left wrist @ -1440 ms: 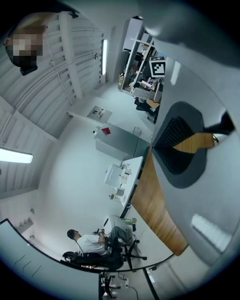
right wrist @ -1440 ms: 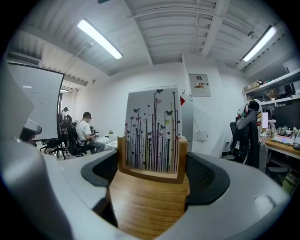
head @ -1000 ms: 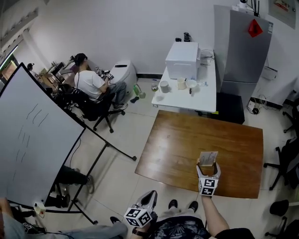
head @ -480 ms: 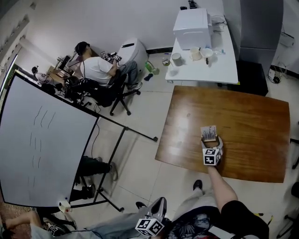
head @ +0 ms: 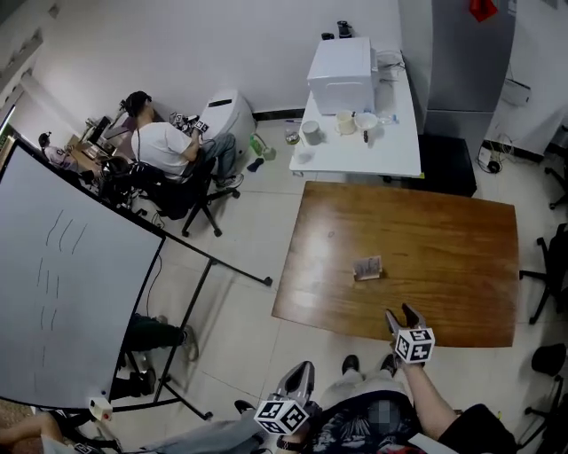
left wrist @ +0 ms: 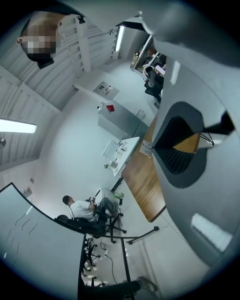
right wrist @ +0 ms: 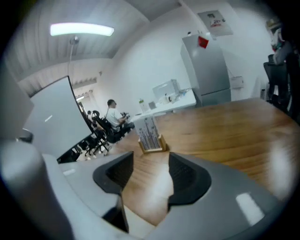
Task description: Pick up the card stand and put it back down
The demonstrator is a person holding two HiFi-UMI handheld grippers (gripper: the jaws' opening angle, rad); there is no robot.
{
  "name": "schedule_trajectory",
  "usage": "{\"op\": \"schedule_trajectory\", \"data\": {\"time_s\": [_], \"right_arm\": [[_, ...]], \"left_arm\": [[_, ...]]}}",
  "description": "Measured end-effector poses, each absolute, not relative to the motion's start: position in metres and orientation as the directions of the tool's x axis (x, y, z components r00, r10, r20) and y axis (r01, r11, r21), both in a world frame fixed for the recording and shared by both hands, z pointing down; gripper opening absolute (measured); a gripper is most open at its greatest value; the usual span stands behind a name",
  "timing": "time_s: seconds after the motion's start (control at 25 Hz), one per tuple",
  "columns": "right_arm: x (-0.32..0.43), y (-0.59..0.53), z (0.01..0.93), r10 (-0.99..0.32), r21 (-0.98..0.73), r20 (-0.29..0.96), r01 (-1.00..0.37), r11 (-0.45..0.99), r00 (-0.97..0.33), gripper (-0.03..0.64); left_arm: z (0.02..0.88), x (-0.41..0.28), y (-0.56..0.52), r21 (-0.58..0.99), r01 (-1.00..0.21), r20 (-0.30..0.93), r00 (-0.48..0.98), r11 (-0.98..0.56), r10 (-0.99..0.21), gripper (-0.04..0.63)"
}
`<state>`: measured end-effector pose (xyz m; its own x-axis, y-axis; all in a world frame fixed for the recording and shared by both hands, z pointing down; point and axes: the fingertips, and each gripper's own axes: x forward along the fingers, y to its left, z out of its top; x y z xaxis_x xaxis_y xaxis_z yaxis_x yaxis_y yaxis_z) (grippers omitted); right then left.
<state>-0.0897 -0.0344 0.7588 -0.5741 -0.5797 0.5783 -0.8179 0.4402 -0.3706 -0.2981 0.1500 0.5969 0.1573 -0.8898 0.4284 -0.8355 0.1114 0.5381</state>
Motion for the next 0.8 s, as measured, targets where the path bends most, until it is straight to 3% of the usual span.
{"op": "schedule_trajectory", "data": {"time_s": [0.16, 0.24, 0.44, 0.8], "right_arm": [[-0.005, -0.002, 0.652, -0.708, -0.315, 0.448, -0.838, 0.447, -0.546, 0.047], [0.033, 0.006, 0.618, -0.759, -0.238, 0.417, -0.866, 0.440, -0.500, -0.005], [0.050, -0.004, 0.581, -0.851, -0.181, 0.331, -0.912, 0.368, -0.409, -0.008], [0.049, -0.010, 0.569, -0.873, -0.213, 0.278, -0.912, 0.351, -0.401, -0.008]], "left_arm": [[0.584, -0.274, 0.106, 0.545, -0.839, 0.375, 0.249, -0.005, -0.893, -0.008], [0.578, -0.249, 0.085, 0.550, -0.831, 0.351, 0.320, -0.083, -0.880, -0.008], [0.557, -0.218, 0.048, 0.533, -0.814, 0.297, 0.436, -0.232, -0.849, -0.008], [0.550, -0.198, 0.047, 0.528, -0.804, 0.284, 0.471, -0.275, -0.835, -0.008]]}}
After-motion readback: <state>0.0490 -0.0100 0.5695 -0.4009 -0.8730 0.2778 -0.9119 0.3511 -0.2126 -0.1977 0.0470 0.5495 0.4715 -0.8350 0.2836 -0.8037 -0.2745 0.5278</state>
